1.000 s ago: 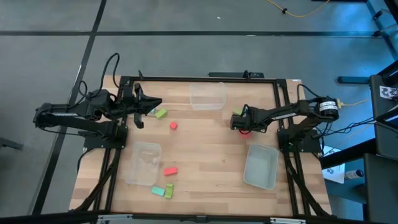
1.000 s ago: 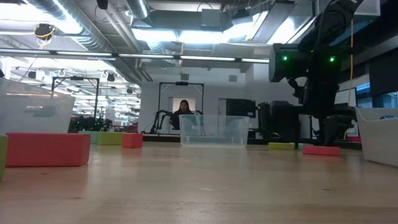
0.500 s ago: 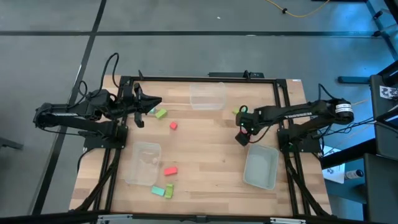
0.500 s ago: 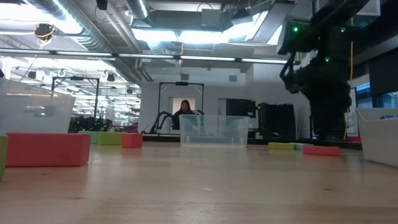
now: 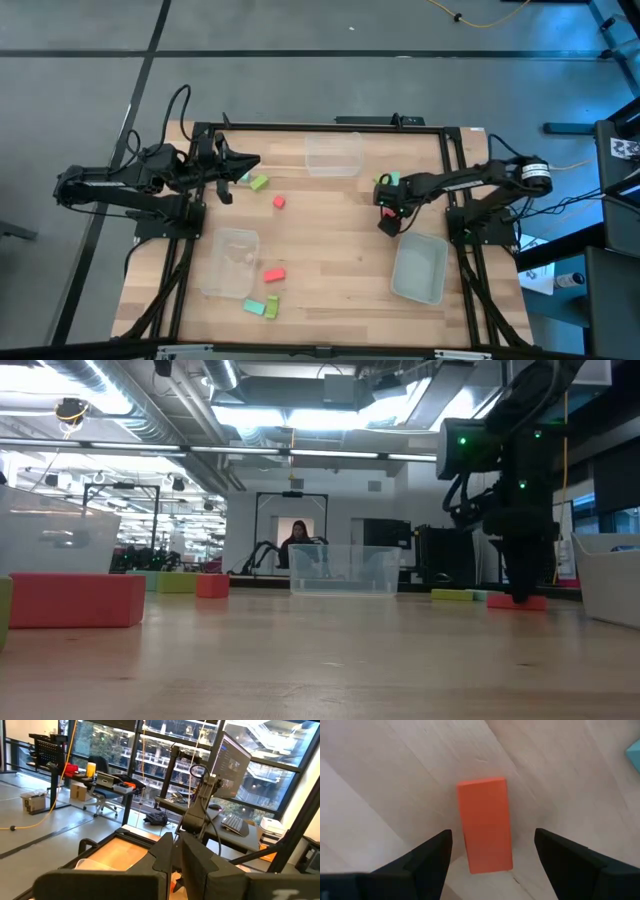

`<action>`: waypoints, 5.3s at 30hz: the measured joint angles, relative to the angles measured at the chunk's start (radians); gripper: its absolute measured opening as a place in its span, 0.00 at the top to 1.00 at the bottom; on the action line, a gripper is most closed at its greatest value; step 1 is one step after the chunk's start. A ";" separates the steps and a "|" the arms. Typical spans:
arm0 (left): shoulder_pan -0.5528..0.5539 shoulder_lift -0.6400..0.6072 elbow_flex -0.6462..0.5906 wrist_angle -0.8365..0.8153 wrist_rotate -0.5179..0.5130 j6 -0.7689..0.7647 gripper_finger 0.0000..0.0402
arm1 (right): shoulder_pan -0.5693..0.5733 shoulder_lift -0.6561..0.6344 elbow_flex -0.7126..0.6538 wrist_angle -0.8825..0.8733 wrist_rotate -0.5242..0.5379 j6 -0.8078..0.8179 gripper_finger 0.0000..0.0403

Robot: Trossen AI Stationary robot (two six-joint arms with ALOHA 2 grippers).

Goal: Sort & place blocks by color
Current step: Put the top right orange block into the gray bin, then put the top orange block into the gray bin

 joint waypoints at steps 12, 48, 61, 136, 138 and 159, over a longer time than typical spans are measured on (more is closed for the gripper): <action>0.000 0.000 0.000 0.000 0.000 0.000 0.93 | 0.002 0.056 0.006 0.000 -0.006 -0.002 0.58; 0.000 0.019 0.000 0.000 0.000 0.008 0.93 | 0.005 -0.723 -0.333 0.948 -0.087 0.086 0.67; 0.000 0.046 0.000 -0.003 0.032 0.001 0.93 | 0.005 -0.725 -0.332 0.953 -0.088 0.060 0.67; 0.000 0.045 0.000 0.000 0.045 0.002 0.93 | 0.745 -0.002 0.066 -0.108 -0.112 1.450 0.59; 0.000 0.045 0.000 0.000 0.045 0.002 0.93 | 0.745 -0.002 0.066 -0.106 -0.112 1.450 0.58; 0.000 0.045 0.000 0.000 0.045 0.002 0.93 | 0.745 -0.316 0.140 -0.229 0.011 1.266 0.45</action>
